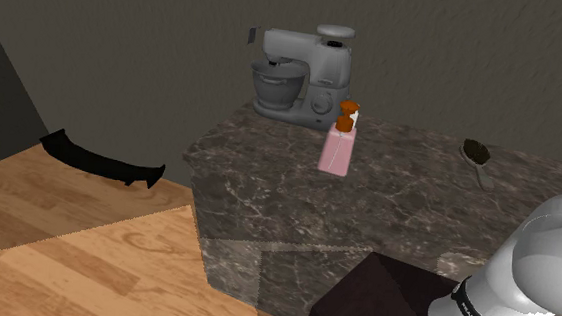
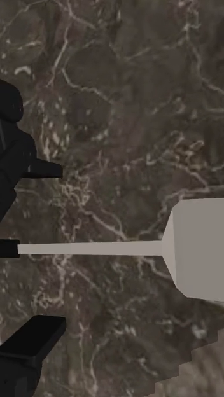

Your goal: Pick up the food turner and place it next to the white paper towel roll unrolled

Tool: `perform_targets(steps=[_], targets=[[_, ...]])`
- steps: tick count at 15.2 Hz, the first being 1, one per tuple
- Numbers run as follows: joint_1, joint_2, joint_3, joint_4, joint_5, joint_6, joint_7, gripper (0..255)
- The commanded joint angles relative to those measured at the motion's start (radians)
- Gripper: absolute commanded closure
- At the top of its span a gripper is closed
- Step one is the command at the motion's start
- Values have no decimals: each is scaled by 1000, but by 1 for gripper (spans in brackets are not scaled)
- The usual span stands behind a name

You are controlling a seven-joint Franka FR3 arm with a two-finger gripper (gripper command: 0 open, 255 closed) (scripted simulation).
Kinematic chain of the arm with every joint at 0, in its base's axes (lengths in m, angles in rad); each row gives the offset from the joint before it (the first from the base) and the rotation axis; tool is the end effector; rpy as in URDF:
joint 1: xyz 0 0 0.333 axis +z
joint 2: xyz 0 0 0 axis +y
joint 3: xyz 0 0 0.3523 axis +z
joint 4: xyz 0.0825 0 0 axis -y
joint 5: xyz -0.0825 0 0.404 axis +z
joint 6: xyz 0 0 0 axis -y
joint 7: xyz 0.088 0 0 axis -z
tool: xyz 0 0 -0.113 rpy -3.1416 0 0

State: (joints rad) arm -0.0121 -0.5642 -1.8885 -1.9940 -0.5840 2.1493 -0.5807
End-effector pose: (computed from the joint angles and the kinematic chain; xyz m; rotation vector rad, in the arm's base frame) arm -0.2749 -0.5514 0.3652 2.6899 -1.5558 0.0897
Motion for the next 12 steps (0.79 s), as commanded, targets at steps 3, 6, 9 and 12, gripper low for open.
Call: perform_targets(steps=[3,6,9,12], targets=[[-64,45,81,32,61,-71,-36,0],[-80,55,102,43,75,-90,-45,0],[-80,55,102,43,75,-90,-45,0],[-80,55,102,43,75,-90,-45,0]])
